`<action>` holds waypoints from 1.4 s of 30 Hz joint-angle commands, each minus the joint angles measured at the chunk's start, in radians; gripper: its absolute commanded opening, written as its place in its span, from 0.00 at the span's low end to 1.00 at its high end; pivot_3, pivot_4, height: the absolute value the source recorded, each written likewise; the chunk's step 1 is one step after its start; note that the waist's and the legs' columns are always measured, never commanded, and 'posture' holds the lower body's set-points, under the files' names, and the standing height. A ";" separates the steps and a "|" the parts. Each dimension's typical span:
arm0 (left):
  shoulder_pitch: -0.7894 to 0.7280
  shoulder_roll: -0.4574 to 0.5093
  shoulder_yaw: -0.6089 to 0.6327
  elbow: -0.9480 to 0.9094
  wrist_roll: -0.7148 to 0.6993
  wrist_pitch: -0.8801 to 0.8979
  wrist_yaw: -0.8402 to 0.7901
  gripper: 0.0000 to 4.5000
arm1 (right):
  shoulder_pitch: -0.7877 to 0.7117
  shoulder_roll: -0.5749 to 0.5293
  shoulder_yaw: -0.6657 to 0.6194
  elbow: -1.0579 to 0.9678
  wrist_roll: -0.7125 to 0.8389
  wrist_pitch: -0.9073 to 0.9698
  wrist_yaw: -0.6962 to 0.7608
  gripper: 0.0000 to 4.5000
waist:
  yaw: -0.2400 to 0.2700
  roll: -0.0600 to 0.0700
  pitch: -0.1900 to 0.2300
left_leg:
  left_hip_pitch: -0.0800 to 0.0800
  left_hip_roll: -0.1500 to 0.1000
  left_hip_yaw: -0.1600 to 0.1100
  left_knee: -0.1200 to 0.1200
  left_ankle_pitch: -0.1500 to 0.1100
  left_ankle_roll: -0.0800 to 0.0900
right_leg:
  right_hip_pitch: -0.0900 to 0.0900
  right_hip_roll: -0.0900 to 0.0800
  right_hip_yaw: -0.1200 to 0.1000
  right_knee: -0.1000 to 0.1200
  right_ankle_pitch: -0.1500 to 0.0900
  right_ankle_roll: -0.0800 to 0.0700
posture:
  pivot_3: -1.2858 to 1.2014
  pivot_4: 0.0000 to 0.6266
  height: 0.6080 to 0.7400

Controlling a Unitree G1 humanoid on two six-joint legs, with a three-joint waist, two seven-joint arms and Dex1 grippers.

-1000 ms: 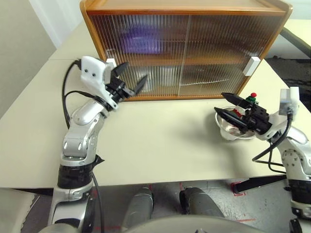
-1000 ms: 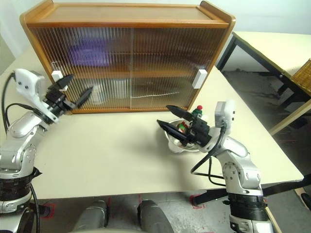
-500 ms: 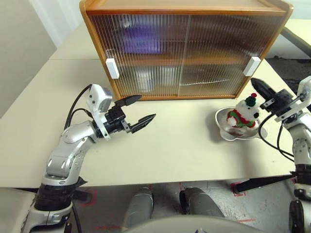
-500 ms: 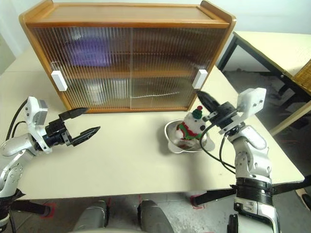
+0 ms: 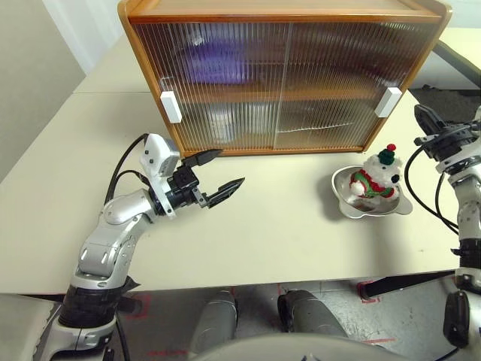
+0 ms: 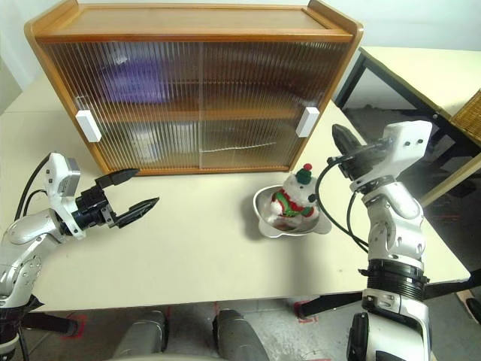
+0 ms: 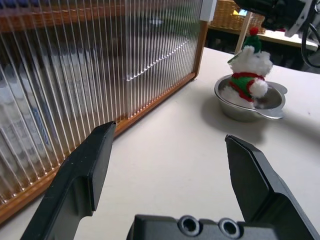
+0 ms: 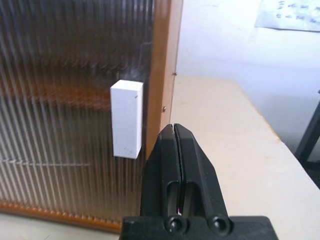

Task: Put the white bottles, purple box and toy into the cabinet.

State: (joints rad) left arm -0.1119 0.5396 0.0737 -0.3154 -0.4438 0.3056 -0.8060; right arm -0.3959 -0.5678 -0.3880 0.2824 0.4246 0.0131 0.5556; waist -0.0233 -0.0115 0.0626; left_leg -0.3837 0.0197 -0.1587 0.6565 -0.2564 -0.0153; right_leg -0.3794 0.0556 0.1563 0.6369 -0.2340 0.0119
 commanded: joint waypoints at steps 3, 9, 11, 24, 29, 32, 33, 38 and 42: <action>-0.007 0.017 -0.015 0.014 0.005 -0.022 -0.037 1.00 | -0.032 0.005 0.020 -0.004 -0.012 0.041 -0.022 0.01 | -0.002 0.000 0.000 | 0.000 0.000 0.000 0.000 0.000 0.000 | 0.000 0.000 0.000 0.000 0.000 0.000 | 0.50 0.11 1.00; 0.011 0.044 -0.014 -0.004 -0.028 -0.023 -0.105 1.00 | -0.040 0.012 0.047 -0.014 -0.018 0.079 -0.016 0.01 | -0.002 0.000 0.000 | 0.000 0.001 0.000 -0.001 0.000 0.000 | -0.001 0.000 0.000 0.000 0.000 0.000 | 0.50 0.11 1.00; 0.017 0.052 -0.020 -0.015 -0.031 -0.029 -0.127 1.00 | -0.046 0.017 0.053 -0.013 -0.019 0.088 -0.018 0.01 | -0.002 0.000 0.000 | -0.001 0.001 0.000 -0.001 0.000 0.000 | -0.001 0.000 0.000 0.000 0.000 0.000 | 0.50 0.12 1.00; 0.013 0.035 -0.038 -0.061 -0.052 -0.028 -0.127 1.00 | -0.110 0.030 0.078 0.042 -0.048 0.094 -0.024 0.01 | -0.001 0.001 0.000 | -0.003 0.001 0.000 -0.001 0.000 0.000 | -0.004 0.000 0.000 0.000 0.000 0.000 | 0.51 0.12 1.00; 0.008 0.036 -0.037 -0.051 -0.047 -0.037 -0.125 1.00 | -0.125 0.045 0.086 0.024 -0.033 0.112 -0.002 0.01 | -0.002 0.001 0.000 | -0.003 0.001 0.000 -0.001 0.000 0.000 | -0.004 0.000 0.000 0.000 0.000 0.000 | 0.51 0.12 1.00; 0.004 0.038 -0.037 -0.042 -0.045 -0.043 -0.127 1.00 | -0.121 0.060 0.092 -0.001 -0.012 0.136 0.025 0.01 | -0.003 0.001 0.000 | -0.003 0.002 0.000 -0.001 0.000 0.000 | -0.004 0.000 0.000 0.000 0.000 0.000 | 0.51 0.12 1.00; 0.004 0.038 -0.037 -0.041 -0.044 -0.044 -0.128 1.00 | -0.119 0.063 0.093 -0.006 -0.009 0.141 0.029 0.01 | -0.003 0.001 0.000 | -0.003 0.002 0.000 -0.001 0.000 0.000 | -0.004 0.000 0.000 0.001 0.000 0.000 | 0.51 0.12 1.00; 0.004 0.043 -0.040 -0.037 -0.044 -0.043 -0.134 1.00 | -0.106 0.081 0.099 -0.042 0.008 0.161 0.055 0.01 | -0.003 0.001 0.000 | -0.003 0.002 0.000 -0.001 0.000 0.000 | -0.005 0.001 0.000 0.001 0.000 0.000 | 0.50 0.12 1.00; 0.005 0.046 -0.043 -0.038 -0.044 -0.041 -0.137 1.00 | -0.102 0.091 0.105 -0.047 0.013 0.160 0.078 0.01 | -0.003 0.001 0.000 | -0.003 0.002 0.001 -0.001 0.000 0.000 | -0.005 0.001 0.000 0.001 0.000 0.000 | 0.50 0.12 1.00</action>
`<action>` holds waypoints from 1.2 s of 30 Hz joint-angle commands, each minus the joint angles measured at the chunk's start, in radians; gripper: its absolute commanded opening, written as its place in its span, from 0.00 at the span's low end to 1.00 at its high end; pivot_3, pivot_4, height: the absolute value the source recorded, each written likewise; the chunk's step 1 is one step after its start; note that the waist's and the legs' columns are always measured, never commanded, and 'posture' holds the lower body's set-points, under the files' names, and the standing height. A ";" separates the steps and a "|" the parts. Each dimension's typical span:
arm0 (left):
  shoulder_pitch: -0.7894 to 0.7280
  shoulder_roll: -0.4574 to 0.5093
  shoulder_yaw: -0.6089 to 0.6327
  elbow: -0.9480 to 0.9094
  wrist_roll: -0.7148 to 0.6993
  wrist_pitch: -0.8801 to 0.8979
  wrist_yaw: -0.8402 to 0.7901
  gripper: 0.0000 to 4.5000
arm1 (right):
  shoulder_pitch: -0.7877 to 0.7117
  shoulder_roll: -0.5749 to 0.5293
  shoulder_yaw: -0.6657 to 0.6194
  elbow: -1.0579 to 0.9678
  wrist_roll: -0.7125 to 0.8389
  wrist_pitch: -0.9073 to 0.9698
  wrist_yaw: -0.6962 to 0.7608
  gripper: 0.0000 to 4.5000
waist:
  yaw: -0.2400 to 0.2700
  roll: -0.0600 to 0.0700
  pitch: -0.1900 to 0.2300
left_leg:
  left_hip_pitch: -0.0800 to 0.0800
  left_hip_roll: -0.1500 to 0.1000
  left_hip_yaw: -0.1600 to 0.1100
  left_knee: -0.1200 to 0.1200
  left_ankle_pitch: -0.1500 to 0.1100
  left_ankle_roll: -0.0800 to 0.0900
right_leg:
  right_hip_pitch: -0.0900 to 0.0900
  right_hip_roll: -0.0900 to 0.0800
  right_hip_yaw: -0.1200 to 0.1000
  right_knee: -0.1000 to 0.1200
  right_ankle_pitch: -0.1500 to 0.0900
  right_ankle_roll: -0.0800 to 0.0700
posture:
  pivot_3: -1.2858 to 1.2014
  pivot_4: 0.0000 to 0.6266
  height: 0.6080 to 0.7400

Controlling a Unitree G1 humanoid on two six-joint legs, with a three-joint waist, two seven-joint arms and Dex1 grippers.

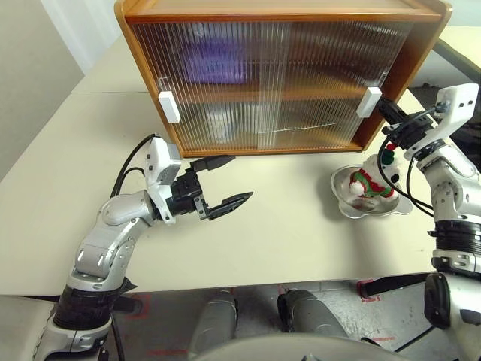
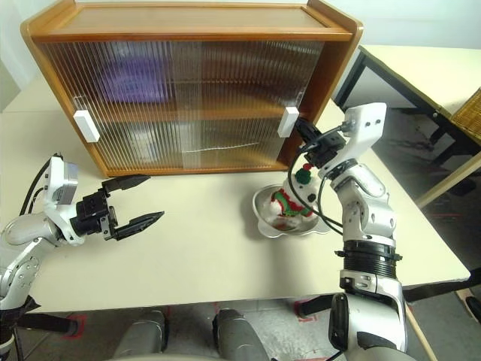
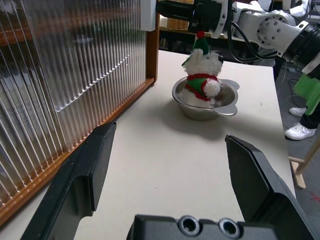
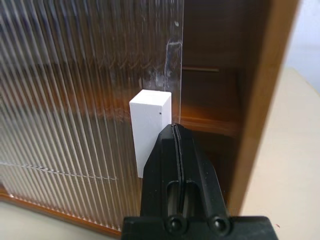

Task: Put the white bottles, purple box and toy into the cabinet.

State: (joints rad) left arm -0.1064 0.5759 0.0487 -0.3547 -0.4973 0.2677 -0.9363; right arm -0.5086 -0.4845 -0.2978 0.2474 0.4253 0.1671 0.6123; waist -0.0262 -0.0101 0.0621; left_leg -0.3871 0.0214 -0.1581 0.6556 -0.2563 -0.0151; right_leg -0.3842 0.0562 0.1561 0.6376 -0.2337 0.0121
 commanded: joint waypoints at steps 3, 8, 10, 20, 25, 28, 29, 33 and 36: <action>0.000 0.012 -0.017 -0.001 0.010 -0.002 -0.006 1.00 | 0.015 0.010 0.019 -0.012 0.005 0.001 0.031 0.01 | 0.000 0.000 0.000 | 0.000 0.000 0.000 0.000 0.000 0.000 | 0.000 0.000 0.000 0.000 0.000 0.000 | 0.50 0.12 1.00; 0.006 0.019 -0.012 -0.005 0.011 -0.003 -0.003 1.00 | 0.003 0.026 0.028 -0.008 0.007 0.006 0.037 0.01 | 0.000 0.000 0.000 | 0.000 0.000 0.000 0.000 0.000 0.000 | 0.000 0.000 0.000 0.000 0.000 0.000 | 0.51 0.12 1.00; 0.008 0.021 -0.009 -0.006 0.011 -0.004 -0.002 1.00 | -0.004 0.034 0.036 -0.009 0.008 0.012 0.040 0.01 | -0.001 0.000 0.000 | 0.000 0.000 0.000 0.000 0.000 0.000 | 0.000 0.000 0.000 0.000 0.000 0.000 | 0.51 0.12 1.00; 0.018 0.026 -0.008 -0.015 0.010 -0.002 0.009 1.00 | -0.036 0.055 0.067 0.008 0.011 0.036 0.076 0.01 | 0.001 0.000 0.000 | 0.000 0.000 0.000 0.000 0.000 0.000 | -0.001 0.000 0.000 0.000 0.000 -0.001 | 0.51 0.13 1.00; 0.020 0.027 -0.011 -0.019 0.011 -0.001 0.015 1.00 | -0.031 0.068 0.073 -0.008 0.014 0.050 0.080 0.01 | 0.002 0.001 0.000 | 0.000 0.000 -0.001 -0.001 0.000 0.000 | -0.001 0.000 0.000 0.000 0.000 -0.001 | 0.51 0.14 1.00; 0.019 0.028 -0.013 -0.020 0.010 0.000 0.017 1.00 | -0.029 0.073 0.074 -0.013 0.012 0.054 0.082 0.01 | 0.002 0.001 0.000 | 0.000 0.000 -0.001 -0.001 0.000 0.000 | -0.001 0.000 0.000 0.000 0.000 -0.001 | 0.51 0.14 1.00; 0.018 0.029 -0.013 -0.020 0.010 0.000 0.017 1.00 | -0.029 0.073 0.074 -0.013 0.012 0.055 0.082 0.01 | 0.002 0.001 0.000 | 0.000 0.000 0.000 -0.001 0.000 0.000 | -0.001 0.000 0.000 0.000 0.000 -0.001 | 0.51 0.14 1.00; 0.015 0.029 -0.016 -0.020 0.010 0.002 0.018 1.00 | -0.028 0.069 0.072 -0.009 0.011 0.052 0.084 0.01 | 0.002 0.001 0.000 | 0.000 0.000 0.000 -0.002 0.000 0.000 | -0.001 0.000 0.000 0.000 -0.001 -0.002 | 0.51 0.14 1.00; 0.011 0.027 -0.020 -0.020 0.010 0.003 0.019 1.00 | -0.028 0.064 0.070 -0.006 0.011 0.053 0.086 0.01 | 0.002 0.001 0.000 | 0.000 0.000 0.000 -0.002 0.000 0.000 | -0.002 0.000 0.000 0.000 -0.001 -0.002 | 0.51 0.14 1.00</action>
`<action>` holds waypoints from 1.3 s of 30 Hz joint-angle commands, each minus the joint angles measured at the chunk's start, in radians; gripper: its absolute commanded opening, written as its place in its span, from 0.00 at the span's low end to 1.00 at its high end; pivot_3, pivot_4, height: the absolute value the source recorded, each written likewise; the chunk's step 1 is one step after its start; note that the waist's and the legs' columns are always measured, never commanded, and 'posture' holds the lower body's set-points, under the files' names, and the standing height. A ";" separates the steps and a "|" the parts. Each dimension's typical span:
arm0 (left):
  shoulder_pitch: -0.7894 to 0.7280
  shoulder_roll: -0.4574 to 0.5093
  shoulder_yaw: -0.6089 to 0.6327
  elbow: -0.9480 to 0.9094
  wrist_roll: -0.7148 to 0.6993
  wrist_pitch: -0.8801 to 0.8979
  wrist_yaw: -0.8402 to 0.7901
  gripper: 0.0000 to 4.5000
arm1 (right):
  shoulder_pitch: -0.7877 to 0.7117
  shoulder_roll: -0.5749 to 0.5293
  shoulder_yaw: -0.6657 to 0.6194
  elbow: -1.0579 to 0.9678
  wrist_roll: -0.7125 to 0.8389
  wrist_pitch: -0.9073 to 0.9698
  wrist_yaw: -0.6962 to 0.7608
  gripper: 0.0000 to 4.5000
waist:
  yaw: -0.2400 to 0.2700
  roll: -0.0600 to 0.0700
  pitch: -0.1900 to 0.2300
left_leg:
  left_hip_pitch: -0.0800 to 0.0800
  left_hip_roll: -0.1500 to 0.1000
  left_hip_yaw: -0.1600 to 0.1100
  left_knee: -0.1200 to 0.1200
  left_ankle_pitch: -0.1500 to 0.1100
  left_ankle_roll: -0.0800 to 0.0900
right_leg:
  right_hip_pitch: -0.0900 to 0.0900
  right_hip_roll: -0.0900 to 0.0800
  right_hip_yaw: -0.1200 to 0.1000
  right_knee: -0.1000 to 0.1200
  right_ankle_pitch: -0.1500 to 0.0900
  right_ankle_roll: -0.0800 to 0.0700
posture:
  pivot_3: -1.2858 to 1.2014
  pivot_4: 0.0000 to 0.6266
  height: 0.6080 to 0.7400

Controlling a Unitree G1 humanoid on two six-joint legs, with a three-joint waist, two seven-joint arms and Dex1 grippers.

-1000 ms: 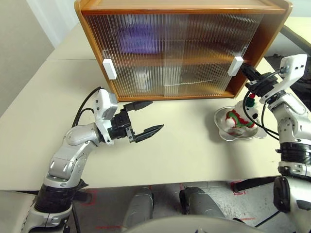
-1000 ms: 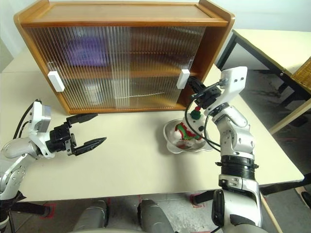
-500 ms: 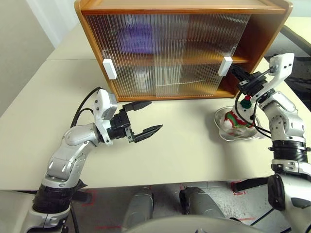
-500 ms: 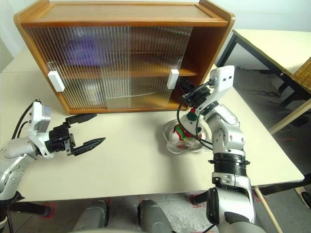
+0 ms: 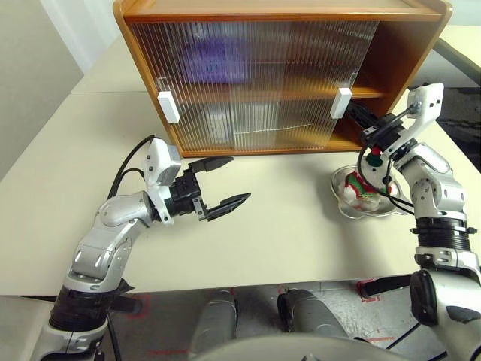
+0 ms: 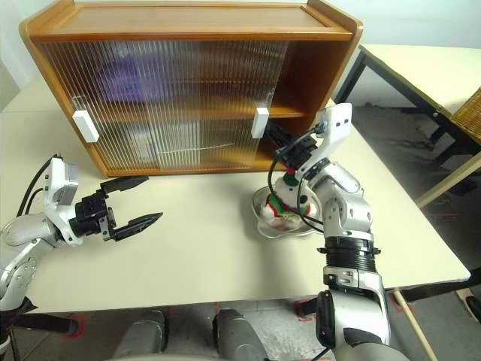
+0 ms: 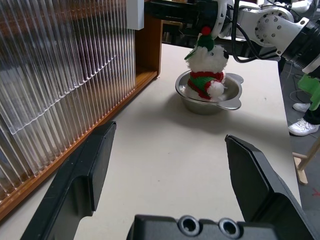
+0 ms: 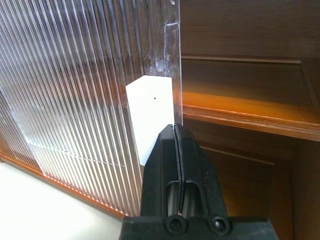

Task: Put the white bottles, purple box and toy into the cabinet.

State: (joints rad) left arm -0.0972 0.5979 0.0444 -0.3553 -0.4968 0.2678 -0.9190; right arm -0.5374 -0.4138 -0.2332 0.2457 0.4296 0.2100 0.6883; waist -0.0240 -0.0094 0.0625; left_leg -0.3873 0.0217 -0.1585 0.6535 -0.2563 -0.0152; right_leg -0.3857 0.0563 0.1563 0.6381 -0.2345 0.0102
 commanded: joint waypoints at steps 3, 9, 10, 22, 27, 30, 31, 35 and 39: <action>0.000 0.003 -0.019 -0.019 0.009 0.003 0.003 1.00 | 0.001 -0.019 0.004 0.000 0.002 0.017 0.013 0.01 | 0.000 0.000 0.000 | 0.000 0.000 0.000 0.000 0.000 0.000 | 0.000 0.000 0.000 0.000 0.000 0.000 | 0.51 0.14 1.00; -0.002 0.003 -0.022 -0.018 0.008 0.002 0.003 1.00 | -0.020 -0.068 0.012 -0.017 0.003 0.108 0.008 0.01 | 0.000 0.000 0.000 | 0.000 0.000 0.000 -0.001 0.000 0.000 | 0.000 0.000 0.000 0.000 0.000 -0.001 | 0.51 0.14 1.00; -0.003 0.003 -0.023 -0.017 0.008 0.002 0.003 1.00 | -0.026 -0.077 0.013 -0.022 0.005 0.129 0.005 0.01 | 0.000 0.000 0.000 | 0.000 0.000 0.000 -0.001 0.000 0.000 | 0.000 0.000 0.000 0.000 0.000 -0.001 | 0.51 0.14 1.00; -0.015 -0.007 -0.042 -0.010 0.015 -0.007 0.008 1.00 | -0.070 -0.138 0.022 -0.052 0.004 0.238 0.008 0.01 | 0.000 0.001 0.000 | 0.000 0.000 0.000 -0.002 0.000 0.000 | -0.001 0.000 0.000 0.000 -0.001 -0.001 | 0.50 0.14 1.00; -0.018 -0.011 -0.045 -0.007 0.017 -0.009 0.007 1.00 | -0.088 -0.138 0.026 -0.082 0.004 0.284 -0.006 0.01 | 0.000 0.001 0.000 | 0.000 0.000 0.001 -0.003 0.000 0.000 | -0.001 0.001 -0.001 0.000 -0.001 -0.001 | 0.50 0.14 1.00; -0.021 -0.014 -0.047 -0.005 0.019 -0.010 0.006 1.00 | -0.098 -0.137 0.028 -0.087 0.002 0.298 -0.009 0.01 | 0.000 0.001 0.000 | 0.000 0.000 0.001 -0.003 0.000 0.000 | -0.001 0.000 -0.001 0.000 -0.001 -0.001 | 0.50 0.14 1.00; -0.021 -0.014 -0.048 -0.005 0.018 -0.010 0.005 1.00 | -0.102 -0.136 0.028 -0.090 0.002 0.303 -0.010 0.01 | 0.000 0.001 0.000 | 0.000 0.000 0.001 -0.003 0.000 0.000 | -0.001 0.000 -0.001 0.000 -0.001 -0.001 | 0.50 0.14 1.00; -0.016 -0.012 -0.043 -0.013 0.012 -0.009 -0.001 1.00 | -0.109 -0.127 0.034 -0.104 0.006 0.315 -0.011 0.01 | 0.000 0.001 0.000 | 0.000 0.000 0.001 -0.003 0.000 0.000 | -0.001 0.000 -0.001 0.000 -0.001 -0.001 | 0.51 0.14 1.00; -0.007 -0.010 -0.035 -0.028 -0.004 -0.023 -0.022 1.00 | -0.113 -0.110 0.042 -0.129 0.013 0.333 -0.011 0.01 | 0.001 0.001 0.000 | 0.000 0.000 0.001 -0.003 0.000 0.000 | -0.001 0.000 -0.001 0.000 -0.001 0.000 | 0.51 0.14 1.00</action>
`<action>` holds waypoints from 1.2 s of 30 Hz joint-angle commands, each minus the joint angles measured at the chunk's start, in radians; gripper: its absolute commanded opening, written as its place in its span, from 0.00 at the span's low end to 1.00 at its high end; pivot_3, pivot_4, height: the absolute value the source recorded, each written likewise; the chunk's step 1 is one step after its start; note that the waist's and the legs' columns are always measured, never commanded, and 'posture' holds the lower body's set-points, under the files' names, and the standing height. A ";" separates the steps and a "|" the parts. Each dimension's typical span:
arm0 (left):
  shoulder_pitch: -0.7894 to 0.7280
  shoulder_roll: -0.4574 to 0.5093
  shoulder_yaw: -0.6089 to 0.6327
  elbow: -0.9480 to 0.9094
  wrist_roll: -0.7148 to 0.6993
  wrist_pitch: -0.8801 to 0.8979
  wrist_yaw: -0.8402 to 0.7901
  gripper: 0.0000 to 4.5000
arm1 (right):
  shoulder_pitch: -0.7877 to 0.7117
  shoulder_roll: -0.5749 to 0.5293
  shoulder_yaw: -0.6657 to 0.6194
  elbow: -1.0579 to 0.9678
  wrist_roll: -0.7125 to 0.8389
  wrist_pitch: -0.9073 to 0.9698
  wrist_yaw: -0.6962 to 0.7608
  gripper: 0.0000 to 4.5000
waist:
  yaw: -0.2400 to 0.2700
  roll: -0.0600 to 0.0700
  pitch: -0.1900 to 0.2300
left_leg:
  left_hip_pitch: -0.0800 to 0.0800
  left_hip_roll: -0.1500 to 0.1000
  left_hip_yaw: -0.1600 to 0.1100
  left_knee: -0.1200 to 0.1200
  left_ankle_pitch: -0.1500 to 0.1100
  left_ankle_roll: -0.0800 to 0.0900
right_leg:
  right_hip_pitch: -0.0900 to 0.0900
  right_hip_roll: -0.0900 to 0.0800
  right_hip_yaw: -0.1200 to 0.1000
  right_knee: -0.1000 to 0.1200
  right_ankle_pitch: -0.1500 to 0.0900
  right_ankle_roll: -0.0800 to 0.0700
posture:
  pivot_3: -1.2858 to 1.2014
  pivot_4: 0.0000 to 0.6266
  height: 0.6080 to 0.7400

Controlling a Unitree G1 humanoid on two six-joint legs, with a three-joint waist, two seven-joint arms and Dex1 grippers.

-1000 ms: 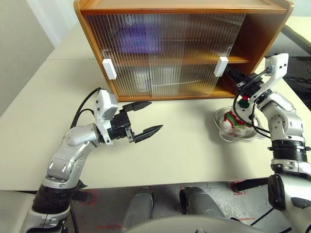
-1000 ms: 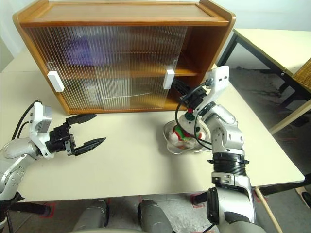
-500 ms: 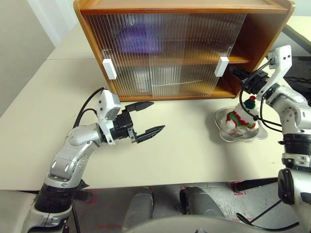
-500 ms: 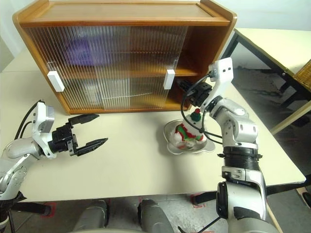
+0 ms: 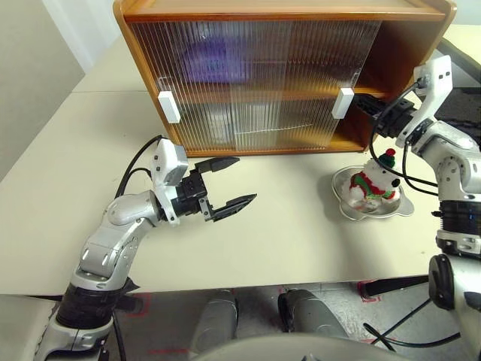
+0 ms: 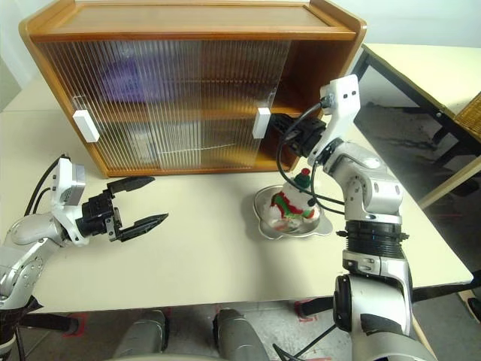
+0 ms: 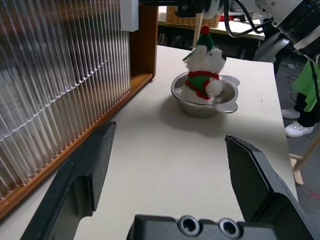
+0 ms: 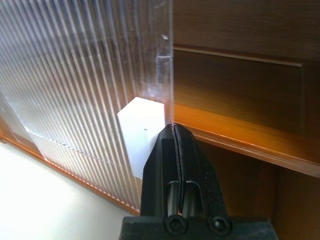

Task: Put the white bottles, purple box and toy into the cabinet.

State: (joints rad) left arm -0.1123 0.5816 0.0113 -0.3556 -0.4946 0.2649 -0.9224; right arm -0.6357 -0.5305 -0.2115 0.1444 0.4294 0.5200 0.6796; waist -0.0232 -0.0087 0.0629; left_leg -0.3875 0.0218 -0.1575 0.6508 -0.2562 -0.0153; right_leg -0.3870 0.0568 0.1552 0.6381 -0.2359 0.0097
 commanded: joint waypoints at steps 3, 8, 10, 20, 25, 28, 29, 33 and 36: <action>0.009 -0.011 0.012 -0.035 -0.034 -0.026 -0.014 1.00 | -0.017 0.014 0.023 -0.043 0.014 0.037 -0.004 0.01 | 0.001 0.000 0.000 | 0.000 0.000 0.000 0.000 0.000 0.000 | 0.000 0.000 0.000 0.000 0.000 0.000 | 0.51 0.14 1.00; 0.006 -0.049 0.043 -0.047 -0.086 -0.029 0.006 1.00 | -0.022 0.025 0.028 -0.056 0.017 0.050 -0.005 0.01 | 0.002 0.000 0.000 | 0.000 0.000 0.000 0.000 0.000 0.000 | 0.000 0.000 -0.001 0.000 0.000 0.000 | 0.51 0.13 1.00; 0.004 -0.047 0.045 -0.049 -0.086 -0.031 0.005 1.00 | -0.025 0.032 0.031 -0.065 0.020 0.059 -0.006 0.01 | 0.001 0.000 0.000 | 0.000 0.000 0.001 0.000 0.000 0.000 | 0.000 0.000 -0.001 0.001 0.000 0.000 | 0.51 0.13 1.00; -0.013 -0.050 0.054 -0.059 -0.109 -0.024 0.018 1.00 | -0.044 0.052 0.044 -0.114 0.038 0.122 -0.021 0.01 | 0.003 0.000 0.000 | 0.001 0.000 0.002 0.001 0.000 0.000 | 0.000 0.001 -0.001 0.001 0.000 0.001 | 0.51 0.14 1.00; -0.007 -0.051 0.055 -0.072 -0.116 -0.022 0.028 1.00 | -0.058 0.063 0.059 -0.123 0.047 0.145 -0.025 0.01 | 0.005 0.000 0.000 | 0.001 0.000 0.001 0.001 0.000 0.000 | 0.000 0.001 -0.001 0.002 0.000 0.001 | 0.52 0.15 1.00; -0.002 -0.059 0.064 -0.085 -0.135 -0.016 0.041 1.00 | -0.064 0.078 0.068 -0.121 0.049 0.148 -0.026 0.01 | 0.005 0.000 0.000 | 0.001 0.000 0.001 0.001 0.000 0.000 | 0.000 0.001 -0.001 0.002 0.000 0.001 | 0.52 0.15 1.00; -0.001 -0.059 0.065 -0.088 -0.140 -0.014 0.045 1.00 | -0.065 0.083 0.071 -0.120 0.049 0.148 -0.026 0.01 | 0.005 0.000 0.000 | 0.001 0.000 0.001 0.001 0.000 0.000 | 0.000 0.001 -0.001 0.002 0.000 0.001 | 0.52 0.15 1.00; 0.003 -0.054 0.064 -0.101 -0.149 -0.001 0.056 1.00 | -0.064 0.109 0.081 -0.119 0.050 0.148 -0.027 0.01 | 0.007 0.000 0.000 | 0.001 0.000 0.001 0.001 0.000 0.000 | 0.000 0.001 -0.001 0.002 0.000 0.001 | 0.52 0.16 1.00; 0.003 -0.053 0.065 -0.103 -0.151 0.002 0.063 1.00 | -0.060 0.121 0.087 -0.128 0.054 0.152 -0.029 0.01 | 0.008 0.000 0.000 | 0.001 0.000 0.001 0.001 0.000 0.000 | 0.000 0.001 -0.001 0.002 0.000 0.001 | 0.52 0.16 1.00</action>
State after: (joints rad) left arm -0.1190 0.5248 0.0711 -0.4363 -0.6404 0.2589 -0.8644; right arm -0.6974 -0.4174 -0.1483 0.0291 0.4706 0.6562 0.6491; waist -0.0154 -0.0085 0.0631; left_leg -0.3866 0.0216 -0.1561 0.6516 -0.2558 -0.0153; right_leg -0.3873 0.0581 0.1543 0.6402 -0.2359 0.0102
